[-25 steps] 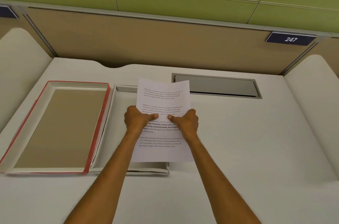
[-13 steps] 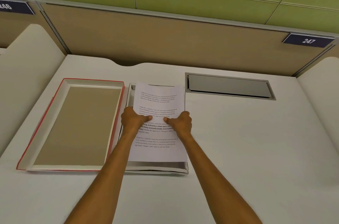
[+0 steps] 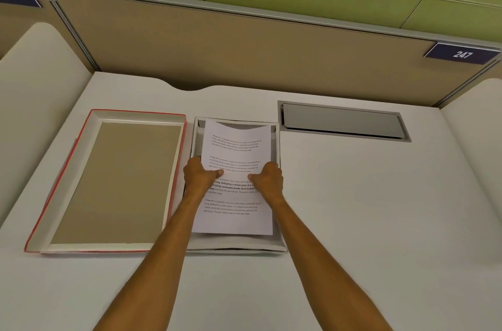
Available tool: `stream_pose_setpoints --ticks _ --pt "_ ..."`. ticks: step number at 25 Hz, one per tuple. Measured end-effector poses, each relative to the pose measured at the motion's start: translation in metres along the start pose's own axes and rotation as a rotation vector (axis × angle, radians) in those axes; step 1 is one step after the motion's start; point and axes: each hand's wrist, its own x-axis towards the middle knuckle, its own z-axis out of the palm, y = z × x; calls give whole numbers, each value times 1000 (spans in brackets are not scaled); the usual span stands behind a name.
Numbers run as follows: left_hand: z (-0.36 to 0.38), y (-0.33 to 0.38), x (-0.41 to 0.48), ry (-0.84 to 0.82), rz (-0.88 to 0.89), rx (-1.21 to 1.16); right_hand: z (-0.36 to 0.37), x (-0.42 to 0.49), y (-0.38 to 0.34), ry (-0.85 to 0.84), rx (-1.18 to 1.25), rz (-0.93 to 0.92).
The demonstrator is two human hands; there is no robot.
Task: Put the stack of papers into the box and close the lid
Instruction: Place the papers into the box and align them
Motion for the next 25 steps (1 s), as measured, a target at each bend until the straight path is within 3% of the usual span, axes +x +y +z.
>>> stream_pose_setpoints --ticks 12,25 --pt "5 -14 13 -23 -19 -21 12 12 10 -18 -42 -14" --pt "11 -23 6 47 77 50 15 10 14 49 41 18"
